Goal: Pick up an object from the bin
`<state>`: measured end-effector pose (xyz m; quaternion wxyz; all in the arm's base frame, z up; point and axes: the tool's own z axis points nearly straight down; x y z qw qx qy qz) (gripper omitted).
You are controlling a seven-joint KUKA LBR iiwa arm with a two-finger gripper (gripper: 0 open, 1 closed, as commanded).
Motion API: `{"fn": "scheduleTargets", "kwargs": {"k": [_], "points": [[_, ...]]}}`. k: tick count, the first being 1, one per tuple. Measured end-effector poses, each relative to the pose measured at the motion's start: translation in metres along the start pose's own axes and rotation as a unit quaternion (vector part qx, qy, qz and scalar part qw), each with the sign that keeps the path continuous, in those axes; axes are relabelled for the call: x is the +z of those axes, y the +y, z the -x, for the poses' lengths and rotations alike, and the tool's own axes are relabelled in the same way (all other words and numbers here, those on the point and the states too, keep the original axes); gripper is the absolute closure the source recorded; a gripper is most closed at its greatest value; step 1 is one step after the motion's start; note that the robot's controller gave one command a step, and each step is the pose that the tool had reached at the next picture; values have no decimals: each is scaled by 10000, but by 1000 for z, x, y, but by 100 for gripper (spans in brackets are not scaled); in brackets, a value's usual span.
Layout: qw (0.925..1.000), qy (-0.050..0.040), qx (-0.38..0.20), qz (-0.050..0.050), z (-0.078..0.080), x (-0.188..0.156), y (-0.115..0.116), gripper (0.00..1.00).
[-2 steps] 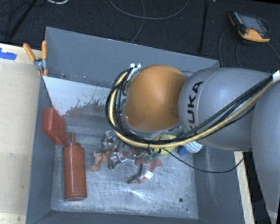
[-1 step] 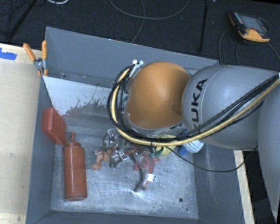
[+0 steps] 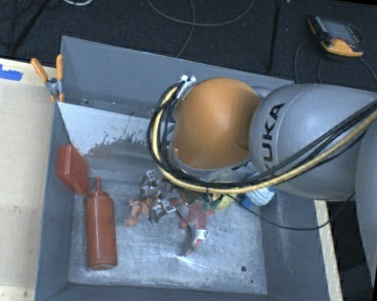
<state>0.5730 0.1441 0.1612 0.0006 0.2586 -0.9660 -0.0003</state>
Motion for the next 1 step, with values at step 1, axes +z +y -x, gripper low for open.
{"fn": "scheduleTargets", "kwargs": {"k": [1], "points": [[10000, -4, 1, -2, 0, -14, 0, 100]]}}
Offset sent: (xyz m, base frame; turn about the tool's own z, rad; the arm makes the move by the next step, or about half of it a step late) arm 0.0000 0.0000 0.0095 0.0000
